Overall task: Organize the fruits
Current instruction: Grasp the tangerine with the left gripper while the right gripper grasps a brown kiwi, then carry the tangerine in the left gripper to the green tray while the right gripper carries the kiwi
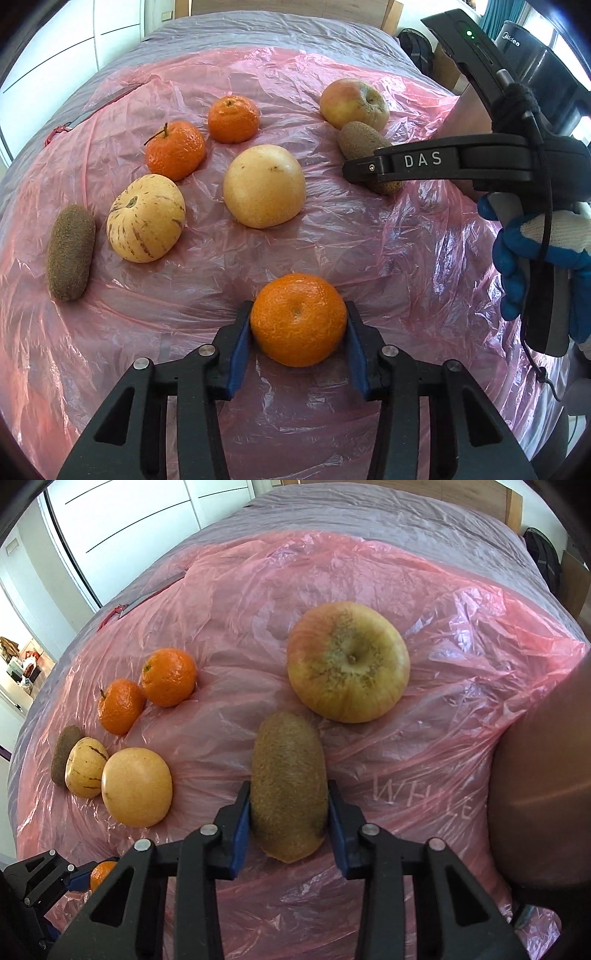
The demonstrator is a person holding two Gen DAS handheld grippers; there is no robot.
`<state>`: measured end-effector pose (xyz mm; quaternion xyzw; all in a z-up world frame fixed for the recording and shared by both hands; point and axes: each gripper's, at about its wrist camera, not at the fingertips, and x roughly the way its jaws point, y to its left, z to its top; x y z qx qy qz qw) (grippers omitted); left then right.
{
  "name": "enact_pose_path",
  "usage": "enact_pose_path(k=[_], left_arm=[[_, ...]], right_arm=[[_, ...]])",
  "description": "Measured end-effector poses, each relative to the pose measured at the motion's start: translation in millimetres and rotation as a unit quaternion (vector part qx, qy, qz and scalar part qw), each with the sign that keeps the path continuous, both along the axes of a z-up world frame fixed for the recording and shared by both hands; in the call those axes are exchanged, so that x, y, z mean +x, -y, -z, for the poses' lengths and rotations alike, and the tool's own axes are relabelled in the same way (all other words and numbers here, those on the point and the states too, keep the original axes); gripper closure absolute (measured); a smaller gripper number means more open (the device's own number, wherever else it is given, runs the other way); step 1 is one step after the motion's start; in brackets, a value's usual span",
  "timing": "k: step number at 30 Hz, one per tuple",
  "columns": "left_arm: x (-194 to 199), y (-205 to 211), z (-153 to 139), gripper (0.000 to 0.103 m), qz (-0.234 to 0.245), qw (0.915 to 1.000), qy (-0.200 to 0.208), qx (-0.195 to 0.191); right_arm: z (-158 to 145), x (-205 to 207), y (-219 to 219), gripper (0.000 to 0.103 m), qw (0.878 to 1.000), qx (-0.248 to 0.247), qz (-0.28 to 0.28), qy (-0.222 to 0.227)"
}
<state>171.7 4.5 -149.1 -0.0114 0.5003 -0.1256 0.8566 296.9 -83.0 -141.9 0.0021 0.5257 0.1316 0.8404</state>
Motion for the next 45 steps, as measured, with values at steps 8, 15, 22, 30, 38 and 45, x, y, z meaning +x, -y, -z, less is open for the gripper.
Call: enact_pose_path(k=[8, 15, 22, 30, 38, 45], left_arm=[[-4.2, -3.3, -9.0, 0.064, -0.01, 0.9999, 0.009, -0.011], [-13.1, -6.5, -24.3, 0.064, -0.017, 0.9994, 0.02, -0.021], [-27.0, -13.6, -44.8, 0.064, -0.028, 0.9986, 0.035, -0.028], [-51.9, -20.7, -70.4, 0.064, -0.037, 0.9974, 0.052, -0.034], [-72.2, -11.2, -91.1, 0.064, -0.028, 0.9966, 0.067, -0.039], [-91.1, 8.2, -106.9, 0.064, -0.005, 0.9965, 0.073, -0.041]], right_arm=[[-10.1, -6.8, 4.5, 0.103, 1.0, 0.019, 0.01, 0.009], [-30.5, -24.3, 1.7, 0.103, 0.999, 0.031, 0.003, 0.023], [-56.1, -56.9, 0.4, 0.103, 0.998, 0.042, -0.007, 0.036], [-80.2, -112.4, 9.3, 0.103, 0.997, 0.056, -0.014, 0.042], [-92.2, -166.2, 26.6, 0.103, 0.997, 0.058, -0.007, 0.043], [-97.9, -205.7, 47.5, 0.103, 0.997, 0.065, 0.01, 0.048]])
